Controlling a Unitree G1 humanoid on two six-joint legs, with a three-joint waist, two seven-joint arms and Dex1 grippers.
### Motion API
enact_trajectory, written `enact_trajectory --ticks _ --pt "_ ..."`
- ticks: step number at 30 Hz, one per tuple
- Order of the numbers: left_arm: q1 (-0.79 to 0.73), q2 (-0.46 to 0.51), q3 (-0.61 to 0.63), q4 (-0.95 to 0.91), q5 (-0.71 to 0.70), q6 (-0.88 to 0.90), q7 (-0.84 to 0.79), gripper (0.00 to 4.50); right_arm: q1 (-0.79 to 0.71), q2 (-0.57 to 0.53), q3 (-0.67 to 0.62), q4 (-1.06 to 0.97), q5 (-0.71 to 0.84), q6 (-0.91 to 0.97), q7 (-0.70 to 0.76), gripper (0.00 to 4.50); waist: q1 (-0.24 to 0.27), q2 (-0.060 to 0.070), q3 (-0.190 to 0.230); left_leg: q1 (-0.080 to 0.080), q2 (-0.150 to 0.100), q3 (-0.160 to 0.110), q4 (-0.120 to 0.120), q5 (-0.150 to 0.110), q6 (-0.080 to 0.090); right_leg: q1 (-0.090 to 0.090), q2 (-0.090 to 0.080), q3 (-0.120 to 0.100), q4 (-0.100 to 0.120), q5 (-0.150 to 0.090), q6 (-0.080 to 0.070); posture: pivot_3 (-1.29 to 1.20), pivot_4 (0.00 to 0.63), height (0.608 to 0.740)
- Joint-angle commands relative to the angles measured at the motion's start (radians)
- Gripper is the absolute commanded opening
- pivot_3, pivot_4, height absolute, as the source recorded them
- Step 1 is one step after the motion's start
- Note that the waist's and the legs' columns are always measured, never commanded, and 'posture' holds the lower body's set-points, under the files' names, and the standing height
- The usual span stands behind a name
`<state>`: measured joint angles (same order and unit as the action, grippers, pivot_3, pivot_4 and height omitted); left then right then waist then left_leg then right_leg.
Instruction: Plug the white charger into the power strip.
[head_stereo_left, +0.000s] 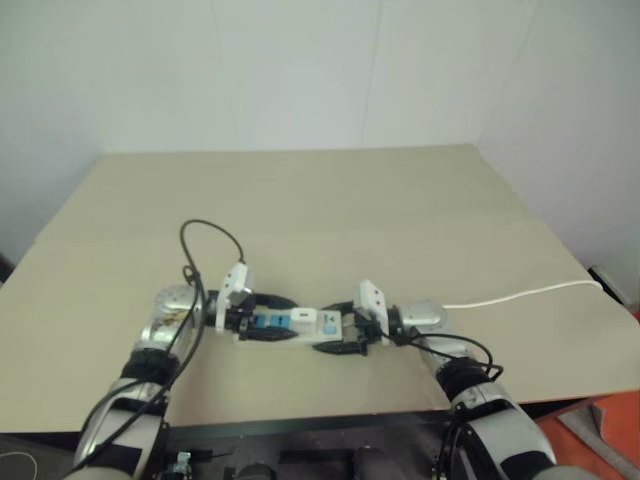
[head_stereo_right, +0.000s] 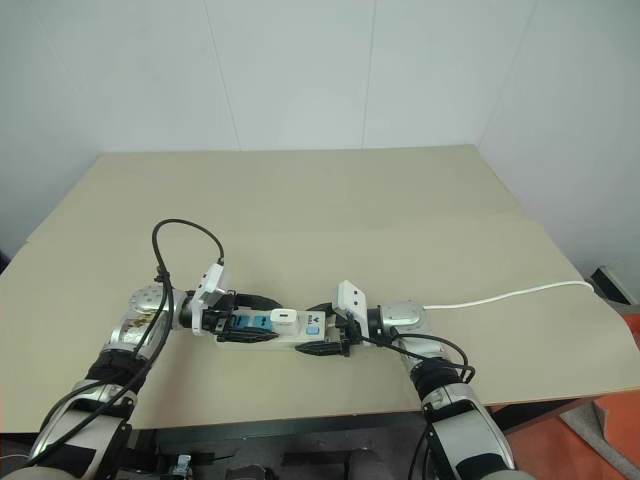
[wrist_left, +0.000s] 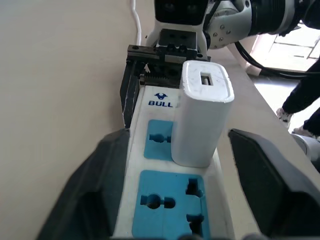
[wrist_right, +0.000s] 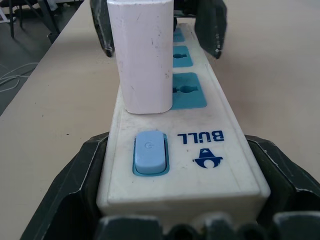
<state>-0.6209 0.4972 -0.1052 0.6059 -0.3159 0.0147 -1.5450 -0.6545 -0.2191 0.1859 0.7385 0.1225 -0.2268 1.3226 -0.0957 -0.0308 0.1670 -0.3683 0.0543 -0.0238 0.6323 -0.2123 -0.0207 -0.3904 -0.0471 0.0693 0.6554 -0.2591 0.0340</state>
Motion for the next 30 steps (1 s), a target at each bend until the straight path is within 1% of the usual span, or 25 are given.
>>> enact_trajectory --ticks 1,3,5,8,10,11,12,15,20,23,27,30 --pt "-0.003 -0.011 0.002 0.011 0.005 0.025 0.007 4.45 -0.009 0.015 0.010 -0.003 0.009 -0.002 0.017 3.41 0.000 0.000 0.000 0.000 0.000 0.000 0.000 0.000 0.000 0.000 0.000 0.000 0.000 0.000 0.000 0.00 0.150 0.740" --pt "-0.023 -0.002 0.018 -0.007 -0.016 0.055 -0.010 4.45 -0.009 0.017 0.009 -0.003 0.009 -0.003 0.017 3.41 0.000 0.000 0.000 0.000 0.000 0.000 0.000 0.000 0.000 0.000 0.000 0.000 0.000 0.000 0.000 0.00 0.150 0.740" --pt "-0.067 0.023 0.041 -0.030 -0.052 0.126 -0.036 4.45 -0.007 0.016 0.009 -0.005 0.009 -0.004 0.017 3.41 -0.001 0.000 0.000 -0.001 0.000 0.000 0.000 0.000 0.000 0.000 0.000 0.000 0.000 0.000 0.000 0.00 0.150 0.740" --pt "-0.153 0.091 0.054 -0.047 -0.115 0.243 -0.067 4.45 -0.001 0.012 0.007 -0.010 0.010 -0.001 0.021 3.41 -0.003 -0.003 0.002 -0.004 0.000 -0.001 0.000 0.000 0.000 -0.004 0.001 0.000 0.000 0.000 0.000 0.00 0.150 0.740" --pt "-0.187 0.130 0.056 -0.060 -0.151 0.263 -0.069 4.50 0.000 0.010 0.006 -0.012 0.010 0.002 0.022 4.17 -0.004 -0.003 0.002 -0.006 0.001 -0.001 0.000 0.000 0.000 -0.007 0.001 0.000 0.000 0.000 0.000 0.00 0.150 0.740" --pt "-0.200 0.144 0.062 -0.062 -0.160 0.261 -0.069 4.50 0.000 0.009 0.006 -0.011 0.010 0.003 0.022 4.38 -0.004 -0.003 0.002 -0.006 0.001 -0.001 0.000 0.000 0.000 -0.007 0.001 0.000 0.000 0.000 0.000 0.00 0.150 0.740" --pt "-0.210 0.161 0.067 -0.066 -0.171 0.255 -0.069 4.50 0.000 0.007 0.005 -0.012 0.011 0.004 0.024 4.45 -0.004 -0.003 0.002 -0.007 0.001 0.000 -0.001 0.000 0.000 -0.007 0.001 0.000 -0.001 0.000 0.000 0.00 0.150 0.740" --pt "-0.218 0.197 0.084 -0.083 -0.194 0.239 -0.069 4.50 0.001 0.000 0.002 -0.022 0.009 -0.001 0.019 4.45 -0.002 -0.003 0.002 -0.007 0.001 0.000 -0.001 0.000 0.000 -0.007 0.001 0.000 -0.001 0.000 0.000 0.00 0.150 0.740" --pt "-0.202 0.216 0.107 -0.100 -0.197 0.220 -0.069 4.50 0.006 -0.039 -0.011 -0.065 0.026 0.015 0.037 4.45 0.002 -0.003 0.003 -0.013 0.001 0.000 0.001 0.000 0.000 -0.013 0.001 0.000 0.001 0.000 0.000 0.00 0.150 0.740" --pt "-0.180 0.224 0.123 -0.108 -0.171 0.190 -0.069 4.50 0.021 -0.075 -0.024 -0.118 0.040 0.028 0.039 4.45 0.008 -0.003 0.003 -0.017 0.001 0.000 0.001 0.000 0.000 -0.015 0.001 0.000 0.000 0.000 -0.001 0.00 0.150 0.740" --pt "-0.126 0.258 0.135 -0.155 -0.150 0.191 -0.045 4.50 0.042 -0.153 -0.055 -0.207 0.070 0.062 0.039 4.45 0.018 -0.002 0.004 -0.019 0.001 0.000 0.001 0.000 0.000 -0.017 0.001 0.000 -0.001 0.001 -0.001 0.00 0.150 0.740" --pt "-0.066 0.298 0.165 -0.201 -0.166 0.221 -0.036 4.50 0.074 -0.228 -0.075 -0.287 0.097 0.104 0.048 4.45 0.028 -0.001 0.005 -0.019 0.001 0.000 0.001 0.000 0.000 -0.018 0.001 -0.001 0.000 0.001 -0.001 0.00 0.150 0.740"
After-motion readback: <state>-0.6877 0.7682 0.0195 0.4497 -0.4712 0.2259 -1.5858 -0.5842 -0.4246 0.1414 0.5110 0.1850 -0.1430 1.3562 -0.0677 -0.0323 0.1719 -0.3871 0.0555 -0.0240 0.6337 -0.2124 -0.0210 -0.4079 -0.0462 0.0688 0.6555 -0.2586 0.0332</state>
